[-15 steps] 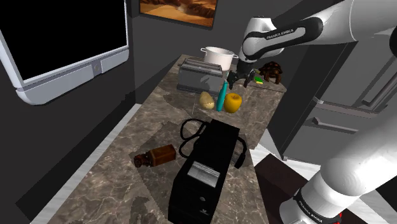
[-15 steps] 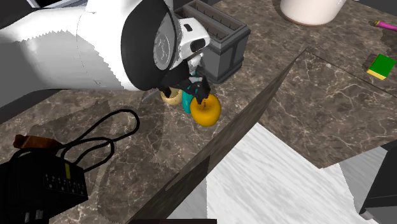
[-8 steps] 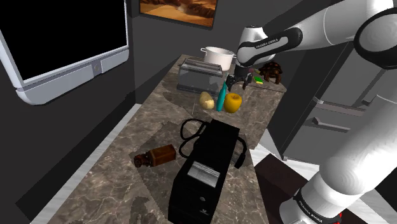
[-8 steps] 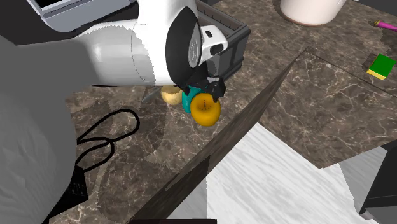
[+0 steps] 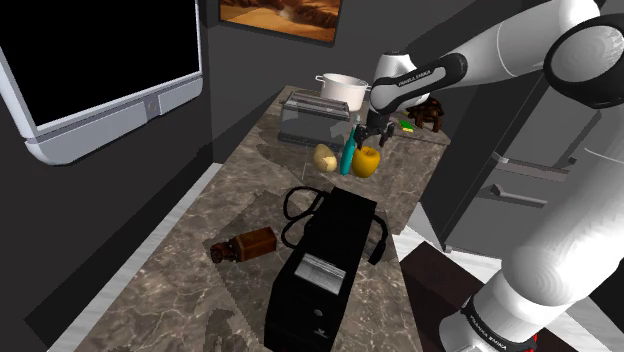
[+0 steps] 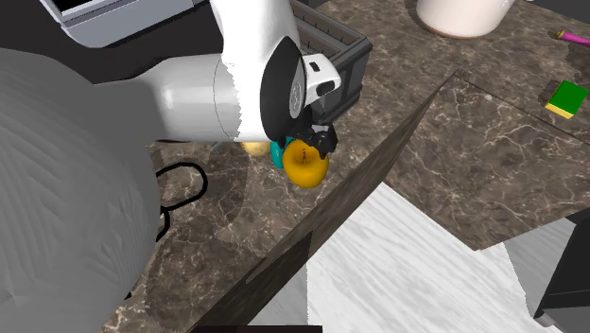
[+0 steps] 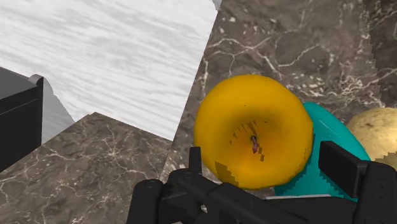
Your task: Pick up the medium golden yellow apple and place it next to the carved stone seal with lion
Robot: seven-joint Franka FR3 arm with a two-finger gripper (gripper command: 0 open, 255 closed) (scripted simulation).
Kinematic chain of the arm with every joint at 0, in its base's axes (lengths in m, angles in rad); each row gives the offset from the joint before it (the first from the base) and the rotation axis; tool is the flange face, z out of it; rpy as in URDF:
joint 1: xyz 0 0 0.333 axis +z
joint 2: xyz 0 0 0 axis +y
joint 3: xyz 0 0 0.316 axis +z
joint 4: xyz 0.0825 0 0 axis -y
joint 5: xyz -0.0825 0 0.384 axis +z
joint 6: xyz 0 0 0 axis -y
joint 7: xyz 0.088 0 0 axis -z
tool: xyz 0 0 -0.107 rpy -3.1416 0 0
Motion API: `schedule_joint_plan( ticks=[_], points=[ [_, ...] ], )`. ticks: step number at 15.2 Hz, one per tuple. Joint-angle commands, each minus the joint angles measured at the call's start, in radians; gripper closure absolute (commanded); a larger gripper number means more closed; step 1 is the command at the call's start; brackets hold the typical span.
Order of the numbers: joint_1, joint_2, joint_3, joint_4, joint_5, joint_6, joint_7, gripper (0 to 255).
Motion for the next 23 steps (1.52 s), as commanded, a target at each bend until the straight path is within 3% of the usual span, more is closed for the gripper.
schedule_joint_plan(
  ticks=[1,4,5,14,23],
  points=[
    [0.000,0.001,0.000,0.000,0.000,0.001,0.000,0],
    [0.000,0.001,0.000,0.000,0.000,0.001,0.000,0],
    [0.000,0.001,0.000,0.000,0.000,0.001,0.000,255],
    [0.000,0.001,0.000,0.000,0.000,0.001,0.000,255],
    [0.002,-0.045,0.003,0.066,0.015,-0.109,-0.025,255]
  ],
)
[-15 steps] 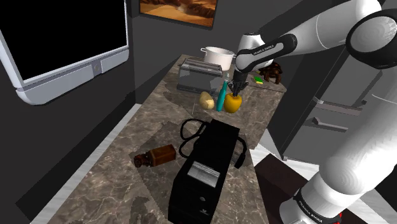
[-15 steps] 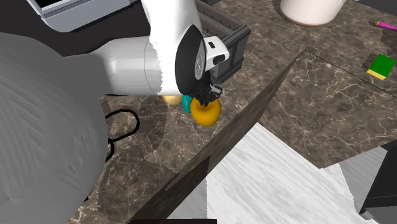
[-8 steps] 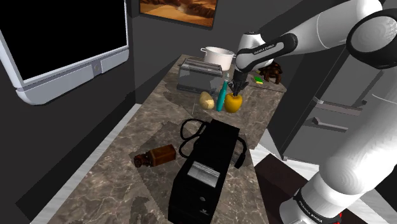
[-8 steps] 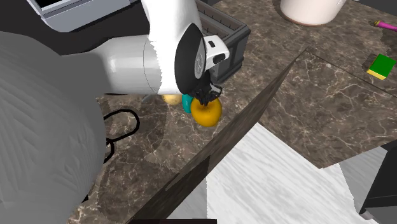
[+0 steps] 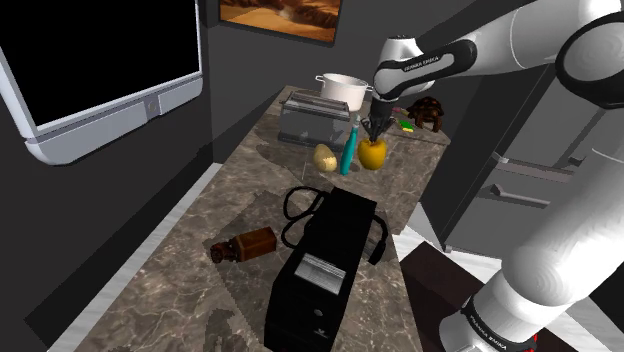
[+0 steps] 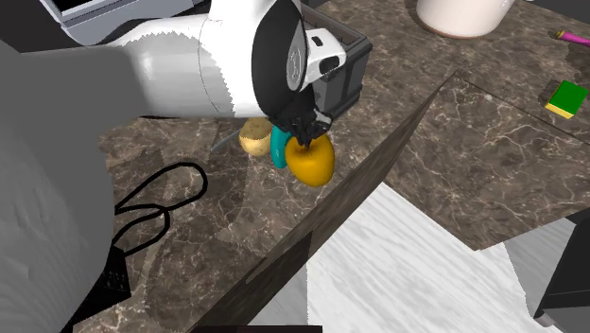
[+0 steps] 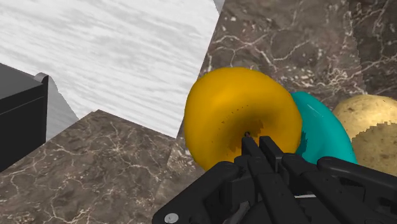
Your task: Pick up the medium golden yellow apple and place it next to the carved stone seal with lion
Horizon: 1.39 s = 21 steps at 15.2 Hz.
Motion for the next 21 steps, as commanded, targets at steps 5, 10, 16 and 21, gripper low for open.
schedule_joint_plan(
  ticks=[5,10,16,21],
  points=[
    [0.002,-0.023,0.003,0.055,0.009,-0.078,-0.014,255],
    [0.004,-0.037,0.004,0.106,0.015,-0.141,-0.026,255],
    [0.005,-0.046,0.005,0.174,0.021,-0.218,-0.041,255],
    [0.006,-0.049,0.006,0.238,0.026,-0.283,-0.052,255]
  ],
)
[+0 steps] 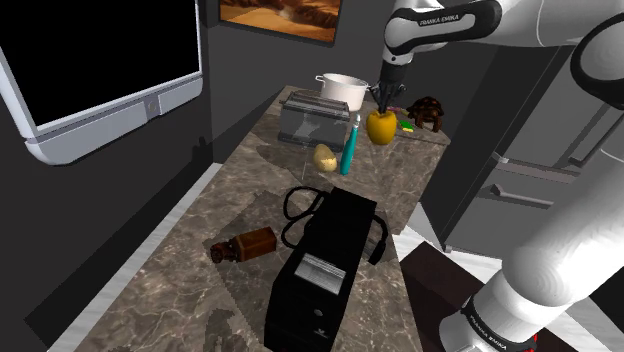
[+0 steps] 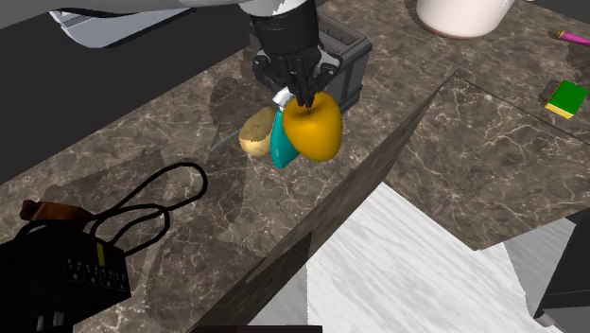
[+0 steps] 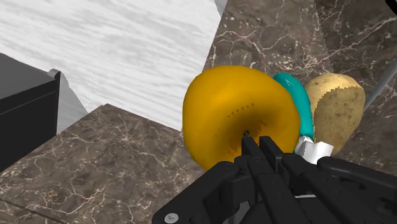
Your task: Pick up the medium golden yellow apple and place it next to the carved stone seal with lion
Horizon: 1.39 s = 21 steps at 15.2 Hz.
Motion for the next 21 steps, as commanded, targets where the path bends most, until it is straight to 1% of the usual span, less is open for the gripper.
schedule_joint_plan(
  ticks=[1,8,15,21],
  points=[
    [-0.001,0.001,-0.001,0.028,0.002,-0.027,-0.007,255],
    [0.001,0.007,0.001,0.120,0.006,-0.110,-0.021,255],
    [0.084,0.007,0.078,0.090,-0.014,-0.114,0.146,255],
    [0.157,0.045,0.143,0.113,-0.031,-0.128,0.286,255]
  ],
)
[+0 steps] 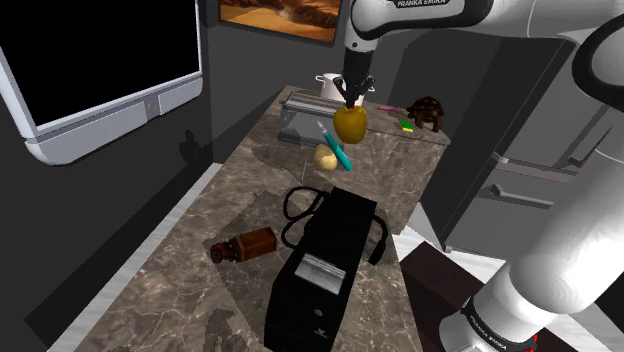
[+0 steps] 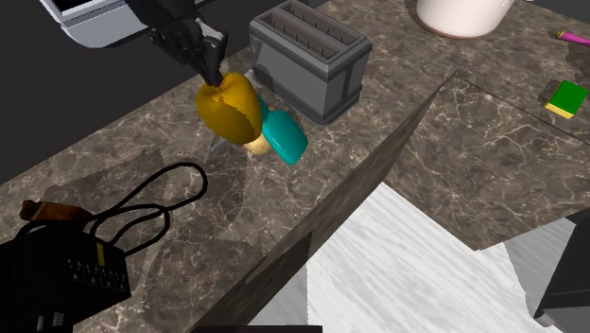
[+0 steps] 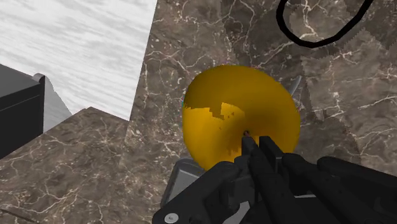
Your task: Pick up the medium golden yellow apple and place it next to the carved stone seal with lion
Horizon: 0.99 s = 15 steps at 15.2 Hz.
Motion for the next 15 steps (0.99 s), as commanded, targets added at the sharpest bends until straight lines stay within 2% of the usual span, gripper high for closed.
schedule_joint_plan(
  ticks=[1,8,15],
  points=[
    [0.026,0.026,0.022,0.025,-0.007,-0.010,0.049,255],
    [0.119,0.123,0.087,0.122,-0.035,-0.046,0.205,255],
    [0.228,0.271,0.136,0.295,-0.076,-0.110,0.347,255]
  ],
)
